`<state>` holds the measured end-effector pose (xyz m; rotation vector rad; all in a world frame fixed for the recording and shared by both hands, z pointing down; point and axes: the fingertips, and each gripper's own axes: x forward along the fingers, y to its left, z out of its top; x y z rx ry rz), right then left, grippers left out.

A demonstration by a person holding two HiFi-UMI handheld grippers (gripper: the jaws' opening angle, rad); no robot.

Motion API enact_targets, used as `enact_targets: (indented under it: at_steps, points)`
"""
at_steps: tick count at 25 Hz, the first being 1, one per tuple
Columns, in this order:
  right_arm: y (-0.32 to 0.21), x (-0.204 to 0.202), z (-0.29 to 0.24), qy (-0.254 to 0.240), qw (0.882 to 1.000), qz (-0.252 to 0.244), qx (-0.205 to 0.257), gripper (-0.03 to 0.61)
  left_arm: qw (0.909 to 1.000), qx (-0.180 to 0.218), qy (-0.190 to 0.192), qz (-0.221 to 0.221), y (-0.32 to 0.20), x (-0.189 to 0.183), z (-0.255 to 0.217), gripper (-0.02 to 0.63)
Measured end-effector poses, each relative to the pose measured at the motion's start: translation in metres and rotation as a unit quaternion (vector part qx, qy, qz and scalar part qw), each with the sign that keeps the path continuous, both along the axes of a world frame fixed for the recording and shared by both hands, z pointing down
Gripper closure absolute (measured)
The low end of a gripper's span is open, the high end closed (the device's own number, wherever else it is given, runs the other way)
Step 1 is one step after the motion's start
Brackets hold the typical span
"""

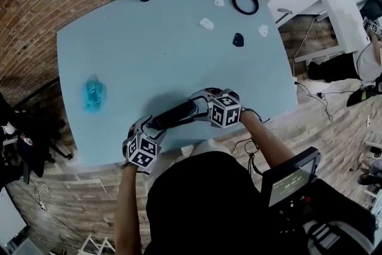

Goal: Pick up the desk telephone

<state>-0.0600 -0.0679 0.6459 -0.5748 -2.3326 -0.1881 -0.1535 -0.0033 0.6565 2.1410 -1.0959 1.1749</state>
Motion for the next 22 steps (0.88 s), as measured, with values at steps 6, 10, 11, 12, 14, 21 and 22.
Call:
enact_targets:
  at_steps: [6,10,11,12,14,21,22]
  points:
    - [0.004,0.001,0.026,0.035,0.999,-0.022,-0.010,0.295,0.9996,-0.029,0.002,-0.003,0.004,0.003,0.021,0.285]
    - [0.002,-0.003,0.038,0.042,0.999,-0.015,-0.021,0.295,0.9988,-0.046,0.007,-0.014,0.007,0.002,0.030,0.285]
    - [0.001,-0.005,0.041,0.045,0.999,-0.015,-0.022,0.295,0.9987,-0.049,0.007,-0.014,0.007,0.001,0.032,0.285]
    - [0.001,-0.007,0.044,0.048,0.998,-0.016,-0.023,0.295,0.9986,-0.051,0.006,-0.013,0.008,0.000,0.033,0.285]
    - [0.004,-0.010,0.047,0.053,0.998,-0.022,-0.025,0.295,0.9985,-0.054,0.006,-0.011,0.009,-0.001,0.034,0.285]
    - [0.010,-0.016,0.054,0.059,0.998,-0.015,-0.036,0.295,0.9978,-0.066,0.009,-0.008,0.010,0.003,0.043,0.285]
    - [0.010,-0.016,0.055,0.059,0.997,-0.014,-0.037,0.295,0.9977,-0.066,0.009,-0.007,0.010,0.003,0.044,0.285]
